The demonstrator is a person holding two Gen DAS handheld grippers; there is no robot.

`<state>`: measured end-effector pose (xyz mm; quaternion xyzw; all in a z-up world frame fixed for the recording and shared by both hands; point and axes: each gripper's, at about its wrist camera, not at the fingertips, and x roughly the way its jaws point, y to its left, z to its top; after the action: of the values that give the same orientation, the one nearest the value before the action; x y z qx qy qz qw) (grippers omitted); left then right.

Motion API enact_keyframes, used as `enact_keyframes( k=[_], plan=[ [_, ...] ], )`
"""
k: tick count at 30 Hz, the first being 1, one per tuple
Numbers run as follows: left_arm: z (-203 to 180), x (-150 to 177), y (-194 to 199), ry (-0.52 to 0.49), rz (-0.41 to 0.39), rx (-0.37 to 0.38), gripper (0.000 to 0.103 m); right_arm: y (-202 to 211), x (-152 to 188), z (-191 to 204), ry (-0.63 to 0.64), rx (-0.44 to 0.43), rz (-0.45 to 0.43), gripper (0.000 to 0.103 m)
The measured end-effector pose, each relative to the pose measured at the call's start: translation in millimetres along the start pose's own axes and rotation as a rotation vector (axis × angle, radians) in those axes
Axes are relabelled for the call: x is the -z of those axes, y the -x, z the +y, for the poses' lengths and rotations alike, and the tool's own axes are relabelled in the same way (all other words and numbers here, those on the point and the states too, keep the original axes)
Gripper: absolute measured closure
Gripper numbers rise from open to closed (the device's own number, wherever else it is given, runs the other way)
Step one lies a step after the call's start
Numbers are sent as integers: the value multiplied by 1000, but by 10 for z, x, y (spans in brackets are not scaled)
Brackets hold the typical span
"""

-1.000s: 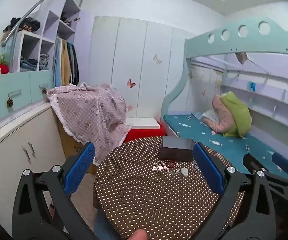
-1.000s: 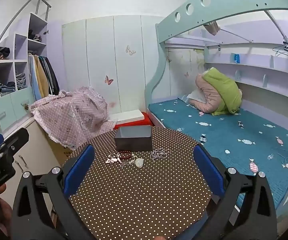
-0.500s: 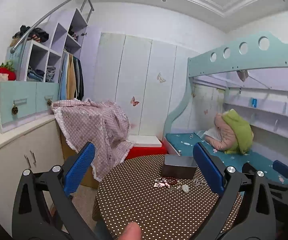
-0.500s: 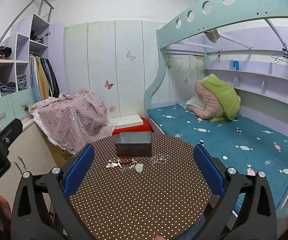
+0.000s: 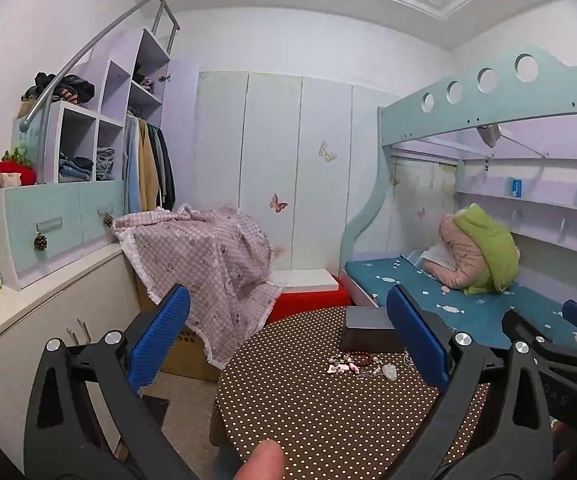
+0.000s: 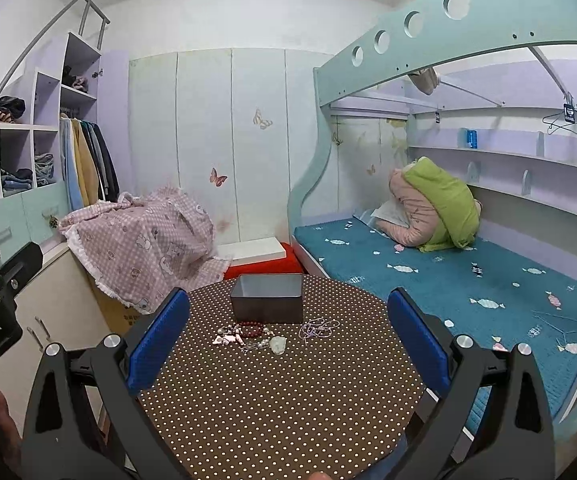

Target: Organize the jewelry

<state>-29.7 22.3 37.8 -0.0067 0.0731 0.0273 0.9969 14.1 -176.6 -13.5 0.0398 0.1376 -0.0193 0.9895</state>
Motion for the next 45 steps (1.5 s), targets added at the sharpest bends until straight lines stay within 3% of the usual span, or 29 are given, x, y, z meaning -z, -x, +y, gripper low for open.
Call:
enact_keyframes(
  k=[27,38,45],
  plan=[
    [28,80,-203,8,10,13,5,-171,-16,42,26,-3,5,7],
    [-143,72,-756,0,50,29,5,-603,-80,-43,37,20,42,7],
    [-196,243,-1286,-8,169,31,5,-979,-26,-83,42,31,126,7]
  ],
)
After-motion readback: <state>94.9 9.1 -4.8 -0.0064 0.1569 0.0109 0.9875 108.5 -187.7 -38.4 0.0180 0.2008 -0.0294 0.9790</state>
